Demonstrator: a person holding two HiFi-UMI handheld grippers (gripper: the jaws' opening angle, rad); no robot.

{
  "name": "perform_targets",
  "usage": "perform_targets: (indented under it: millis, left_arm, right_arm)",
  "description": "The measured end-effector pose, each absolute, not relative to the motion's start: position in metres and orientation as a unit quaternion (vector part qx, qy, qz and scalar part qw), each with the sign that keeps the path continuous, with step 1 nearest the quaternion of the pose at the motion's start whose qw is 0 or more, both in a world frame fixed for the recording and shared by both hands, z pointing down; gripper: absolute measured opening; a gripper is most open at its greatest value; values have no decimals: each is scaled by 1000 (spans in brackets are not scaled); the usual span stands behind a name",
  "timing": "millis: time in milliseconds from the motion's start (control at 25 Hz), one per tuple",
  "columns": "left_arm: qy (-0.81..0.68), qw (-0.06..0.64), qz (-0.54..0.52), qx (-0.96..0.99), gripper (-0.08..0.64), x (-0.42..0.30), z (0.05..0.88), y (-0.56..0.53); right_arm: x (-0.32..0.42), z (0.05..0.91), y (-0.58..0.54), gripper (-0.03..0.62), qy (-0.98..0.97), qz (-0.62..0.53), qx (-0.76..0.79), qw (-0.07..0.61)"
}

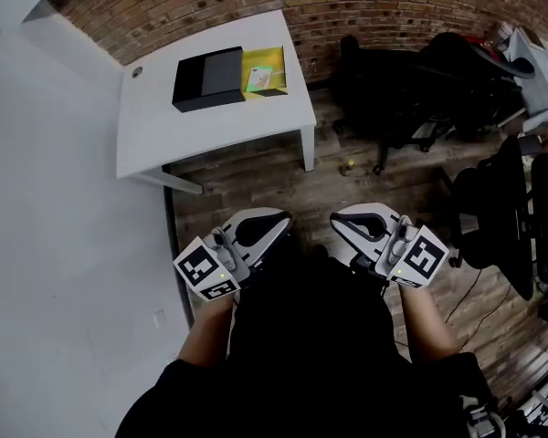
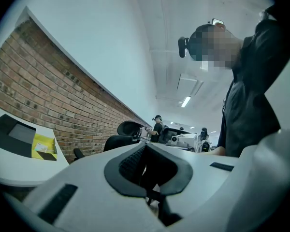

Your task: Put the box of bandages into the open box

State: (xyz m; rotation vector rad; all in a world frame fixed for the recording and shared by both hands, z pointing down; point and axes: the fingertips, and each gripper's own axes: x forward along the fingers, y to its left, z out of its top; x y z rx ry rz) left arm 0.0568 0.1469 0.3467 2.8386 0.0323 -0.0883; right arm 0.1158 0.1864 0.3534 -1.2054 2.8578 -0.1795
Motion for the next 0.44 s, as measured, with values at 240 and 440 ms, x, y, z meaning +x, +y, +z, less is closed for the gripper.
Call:
perform_targets:
  millis: [240, 440]
  left_arm:
    - [12, 143, -36, 989, 14, 57, 343, 159]
    - [4, 154, -43, 987, 14, 51, 343, 163]
  right_arm:
    - [114, 349, 195, 5, 922, -48, -383, 16]
    - [107, 344, 197, 5, 926, -41, -375, 12]
